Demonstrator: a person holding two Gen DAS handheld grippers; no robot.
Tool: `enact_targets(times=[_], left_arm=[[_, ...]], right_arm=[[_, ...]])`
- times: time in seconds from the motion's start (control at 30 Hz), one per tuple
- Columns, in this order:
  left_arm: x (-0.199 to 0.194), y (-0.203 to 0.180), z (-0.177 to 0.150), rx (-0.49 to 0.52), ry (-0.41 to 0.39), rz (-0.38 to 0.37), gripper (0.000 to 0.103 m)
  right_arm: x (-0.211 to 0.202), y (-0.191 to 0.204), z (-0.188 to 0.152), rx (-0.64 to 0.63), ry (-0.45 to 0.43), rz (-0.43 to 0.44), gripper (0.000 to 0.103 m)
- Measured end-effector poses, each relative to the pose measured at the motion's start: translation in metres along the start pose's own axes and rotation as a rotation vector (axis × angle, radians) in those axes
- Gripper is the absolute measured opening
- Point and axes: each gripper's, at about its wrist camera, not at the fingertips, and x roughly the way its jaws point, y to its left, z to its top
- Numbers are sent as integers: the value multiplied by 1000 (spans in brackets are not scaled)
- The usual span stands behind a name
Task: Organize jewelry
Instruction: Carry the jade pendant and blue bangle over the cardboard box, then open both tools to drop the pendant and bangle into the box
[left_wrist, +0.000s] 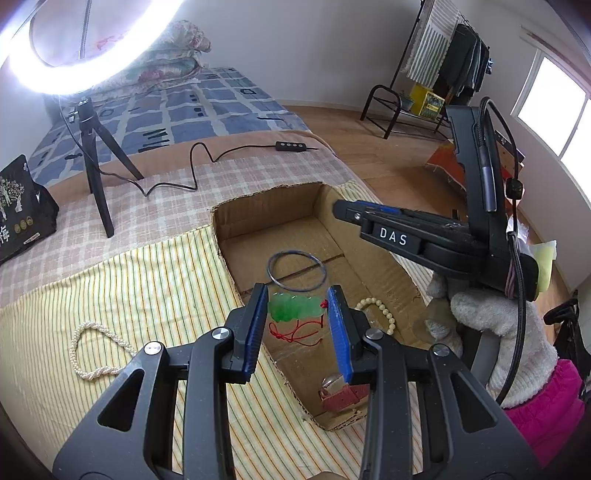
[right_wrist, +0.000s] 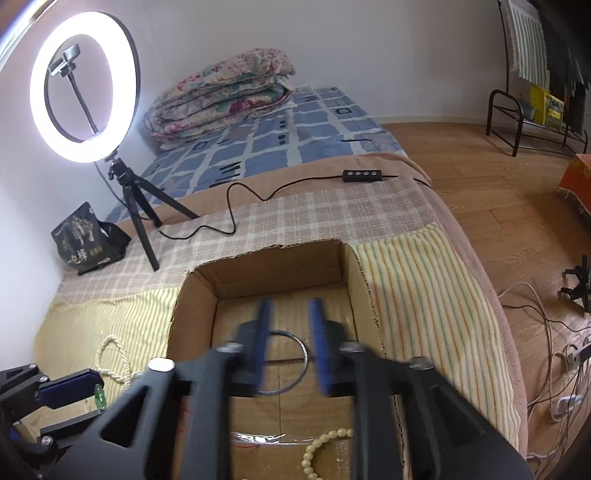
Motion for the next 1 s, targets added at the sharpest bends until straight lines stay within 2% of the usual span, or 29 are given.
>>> enact_targets(times=[0.13, 0.23, 0.57, 0.9, 1.0], left_arm=[[-5, 0, -1, -3, -4, 4, 33], [-8, 1, 0, -6, -5, 3, 38], [-28, -1, -2, -9, -23, 4, 39], [-75, 9, -7, -17, -66, 24, 39], [-92, 19, -9, -24, -88, 43, 39]], right_arm=[[-4, 0, 1, 2, -3, -13, 35], [-9, -1, 1, 10, -13, -22, 49], [-33, 2, 2, 11, -39, -42, 53], [-67, 16, -1, 4, -63, -58, 53], [-77, 24, -6, -2, -68, -53, 63]])
